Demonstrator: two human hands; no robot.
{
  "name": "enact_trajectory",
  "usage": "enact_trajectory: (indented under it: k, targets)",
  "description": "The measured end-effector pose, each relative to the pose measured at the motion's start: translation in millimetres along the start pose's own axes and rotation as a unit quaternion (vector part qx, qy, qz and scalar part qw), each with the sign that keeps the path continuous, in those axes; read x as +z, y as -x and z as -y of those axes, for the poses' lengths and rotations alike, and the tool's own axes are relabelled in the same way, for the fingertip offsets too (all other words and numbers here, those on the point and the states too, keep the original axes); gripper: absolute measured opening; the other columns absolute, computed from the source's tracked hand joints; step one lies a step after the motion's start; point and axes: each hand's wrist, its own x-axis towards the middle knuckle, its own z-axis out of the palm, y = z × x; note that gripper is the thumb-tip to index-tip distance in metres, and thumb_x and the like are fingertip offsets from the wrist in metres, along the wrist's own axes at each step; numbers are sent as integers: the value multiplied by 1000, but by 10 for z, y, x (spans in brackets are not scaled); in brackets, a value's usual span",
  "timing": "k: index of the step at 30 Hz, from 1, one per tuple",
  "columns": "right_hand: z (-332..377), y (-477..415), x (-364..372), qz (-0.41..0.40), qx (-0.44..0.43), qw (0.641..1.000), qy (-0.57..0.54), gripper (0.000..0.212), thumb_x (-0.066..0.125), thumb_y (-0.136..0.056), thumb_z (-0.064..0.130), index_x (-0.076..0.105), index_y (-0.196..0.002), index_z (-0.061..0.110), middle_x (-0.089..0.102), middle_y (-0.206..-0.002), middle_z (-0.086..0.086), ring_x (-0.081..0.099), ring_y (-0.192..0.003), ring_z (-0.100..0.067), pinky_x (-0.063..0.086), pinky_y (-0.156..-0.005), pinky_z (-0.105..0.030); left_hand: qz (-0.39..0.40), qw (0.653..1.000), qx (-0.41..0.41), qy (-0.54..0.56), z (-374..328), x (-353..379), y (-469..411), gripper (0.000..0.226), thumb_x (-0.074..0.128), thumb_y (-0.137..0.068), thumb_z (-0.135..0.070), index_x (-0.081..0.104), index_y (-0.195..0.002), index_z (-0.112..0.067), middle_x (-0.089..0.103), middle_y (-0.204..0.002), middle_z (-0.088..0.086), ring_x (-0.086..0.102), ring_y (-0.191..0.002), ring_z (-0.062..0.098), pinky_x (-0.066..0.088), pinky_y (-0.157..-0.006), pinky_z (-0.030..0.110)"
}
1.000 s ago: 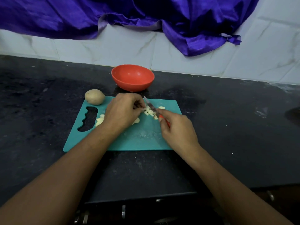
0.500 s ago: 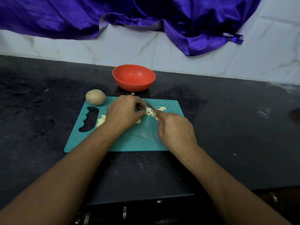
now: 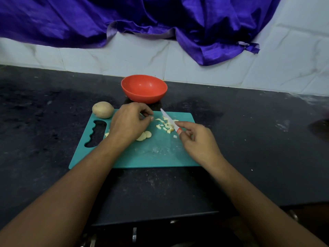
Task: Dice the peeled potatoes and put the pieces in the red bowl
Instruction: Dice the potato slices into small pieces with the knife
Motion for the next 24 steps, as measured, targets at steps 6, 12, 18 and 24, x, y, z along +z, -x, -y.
enact_trajectory:
  k: [6,12,18,24]
  targets:
    - [182,198,125,-10,-151,957,247,43,50,-100,26,58,-140,38,71,-100,7,67,-81,-23,54,-65,-37,-9,1000,-6,-19,6,-9,0,11,72,-91,-24,76,-98,-32,64,-82,-20,62,-75,2,49,-61,28]
    - [180,177,124,-4,-192,925,329,47,56,-96,23,60,-141,33,65,-84,7,61,-61,-21,39,-49,-30,-7,1000,-10,-25,16,-4,-21,10,70,-92,-26,75,-97,-34,69,-87,-17,62,-76,4,50,-62,29]
    - [101,3,-19,29,-97,947,304,46,42,-103,26,51,-146,40,67,-103,4,66,-86,-24,49,-69,-36,6,1000,-13,-22,0,-8,-7,11,70,-93,-26,76,-99,-32,63,-81,-19,59,-73,2,44,-57,26]
    - [-4,-134,-96,19,-30,974,225,38,48,-102,30,61,-137,41,72,-98,3,66,-88,-23,52,-74,-37,15,999,-16,-26,-35,-15,7,10,70,-93,-27,77,-98,-32,60,-75,-22,60,-76,4,50,-62,30]
